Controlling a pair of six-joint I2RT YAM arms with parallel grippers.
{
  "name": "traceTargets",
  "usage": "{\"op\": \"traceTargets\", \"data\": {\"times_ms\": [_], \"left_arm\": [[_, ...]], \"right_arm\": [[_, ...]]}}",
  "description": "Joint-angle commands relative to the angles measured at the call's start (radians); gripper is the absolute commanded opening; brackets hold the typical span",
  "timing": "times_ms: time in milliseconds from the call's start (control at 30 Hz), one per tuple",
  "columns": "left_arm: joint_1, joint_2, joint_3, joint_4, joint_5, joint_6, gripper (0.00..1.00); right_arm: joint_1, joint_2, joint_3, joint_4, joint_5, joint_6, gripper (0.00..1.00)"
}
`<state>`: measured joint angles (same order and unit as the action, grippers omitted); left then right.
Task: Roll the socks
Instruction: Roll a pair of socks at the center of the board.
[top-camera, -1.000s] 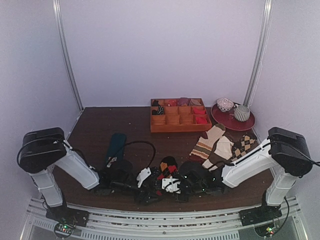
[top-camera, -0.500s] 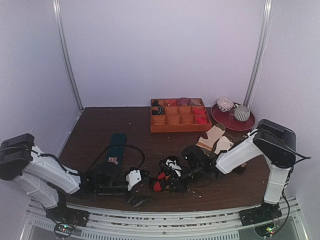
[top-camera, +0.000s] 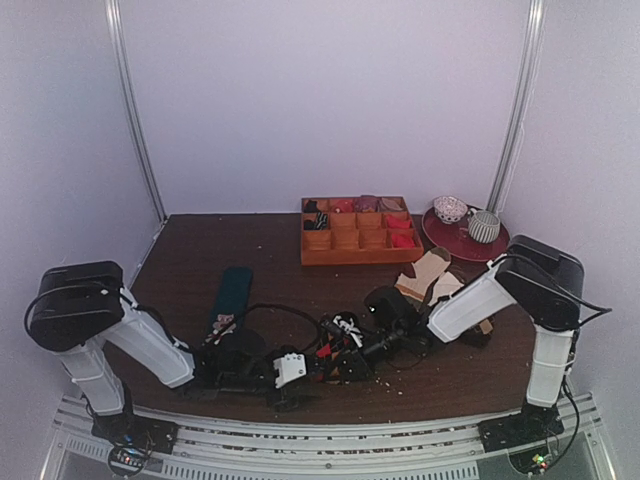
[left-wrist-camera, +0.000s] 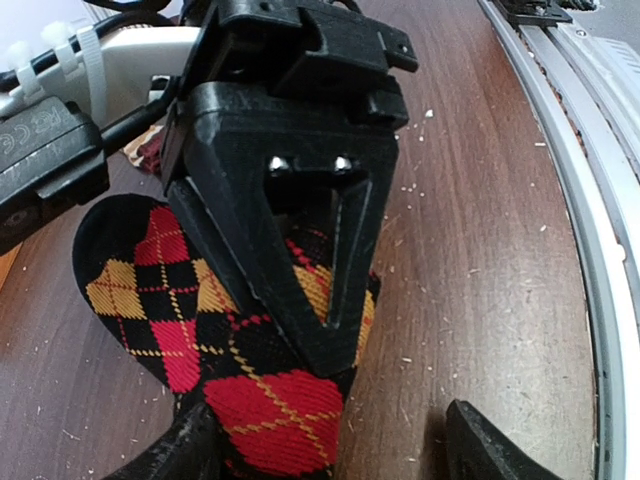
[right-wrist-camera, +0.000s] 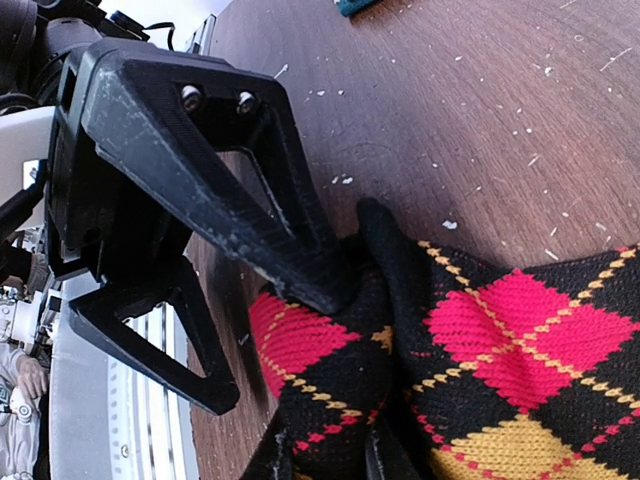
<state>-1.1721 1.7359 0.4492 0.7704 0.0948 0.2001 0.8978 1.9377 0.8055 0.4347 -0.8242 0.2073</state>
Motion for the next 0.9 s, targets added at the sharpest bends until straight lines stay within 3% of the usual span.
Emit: {"op": "traceTargets", "data": {"times_ms": [0,400,633,767,867], "left_arm": [[0.014,0.028,0.021,0.077,0.009,0.023,0.76],[0.019,-0.094,-0.022,0.092,-0.064,0.07,0.8],[0.046,0.024,0.042,0.033,0.02,0.071,0.65],[0.049,0.044,0.048,0.024,0.047,0.058,0.63],[0.053,0.054,0.054,0.017,0.052,0.054,0.54]], "right_arm": [[0.013,0.087,-0.057,-0.289,0.038,-0.026,0.14],[0.004,0.105,-0.041,-0.343,0.027,-0.075,0.14],[0.001,0.105,-0.033,-0.36,0.021,-0.09,0.14],[0.0,0.103,-0.033,-0.367,0.017,-0.098,0.14],[-0.002,0.107,-0.035,-0.368,0.016,-0.099,0.14]]}}
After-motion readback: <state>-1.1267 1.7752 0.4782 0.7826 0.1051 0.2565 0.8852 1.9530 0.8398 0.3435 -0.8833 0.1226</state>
